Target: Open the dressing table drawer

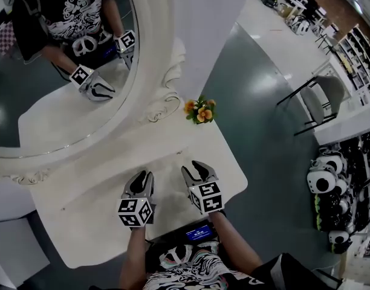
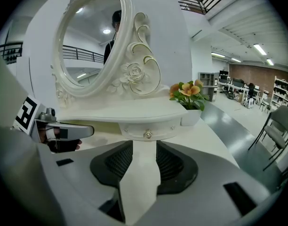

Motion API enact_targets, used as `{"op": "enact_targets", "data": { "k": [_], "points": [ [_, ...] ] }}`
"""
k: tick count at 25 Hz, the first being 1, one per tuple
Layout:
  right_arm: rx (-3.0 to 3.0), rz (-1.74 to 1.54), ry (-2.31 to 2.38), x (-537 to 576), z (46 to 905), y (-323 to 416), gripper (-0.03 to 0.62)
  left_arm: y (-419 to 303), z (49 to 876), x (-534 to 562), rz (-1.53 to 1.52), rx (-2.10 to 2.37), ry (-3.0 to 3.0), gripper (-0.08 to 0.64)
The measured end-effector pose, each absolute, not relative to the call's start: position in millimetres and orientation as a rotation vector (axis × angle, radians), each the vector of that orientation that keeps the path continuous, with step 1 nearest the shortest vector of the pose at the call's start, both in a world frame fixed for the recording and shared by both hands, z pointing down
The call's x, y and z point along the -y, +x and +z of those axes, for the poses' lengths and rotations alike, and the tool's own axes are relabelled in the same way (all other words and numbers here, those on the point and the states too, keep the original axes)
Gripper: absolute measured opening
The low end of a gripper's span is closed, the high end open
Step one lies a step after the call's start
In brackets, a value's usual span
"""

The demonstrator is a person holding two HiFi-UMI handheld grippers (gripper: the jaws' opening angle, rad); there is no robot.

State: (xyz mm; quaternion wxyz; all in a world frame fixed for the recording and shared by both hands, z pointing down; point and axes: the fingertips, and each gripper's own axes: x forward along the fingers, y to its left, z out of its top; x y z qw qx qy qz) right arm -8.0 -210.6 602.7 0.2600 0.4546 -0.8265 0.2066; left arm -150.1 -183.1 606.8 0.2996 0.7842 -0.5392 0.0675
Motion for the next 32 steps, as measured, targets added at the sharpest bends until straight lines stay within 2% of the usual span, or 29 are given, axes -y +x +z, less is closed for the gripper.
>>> {"op": "enact_targets", "data": {
  "k": [19, 26, 32],
  "points": [
    [2.252, 0.506, 1.140, 259, 634, -32, 0.165, -143, 631, 198, 0.293, 1.446, 2.053, 0.069],
    [2.239, 0.474, 1.119, 262, 638, -34, 0.103, -138, 634, 198, 0.304, 1.422, 2.055, 0.069],
    [2.227, 0.481, 1.104, 256, 637, -31, 0.101, -140, 637, 199, 0.322, 1.424, 2.047, 0.066]
  ]
}}
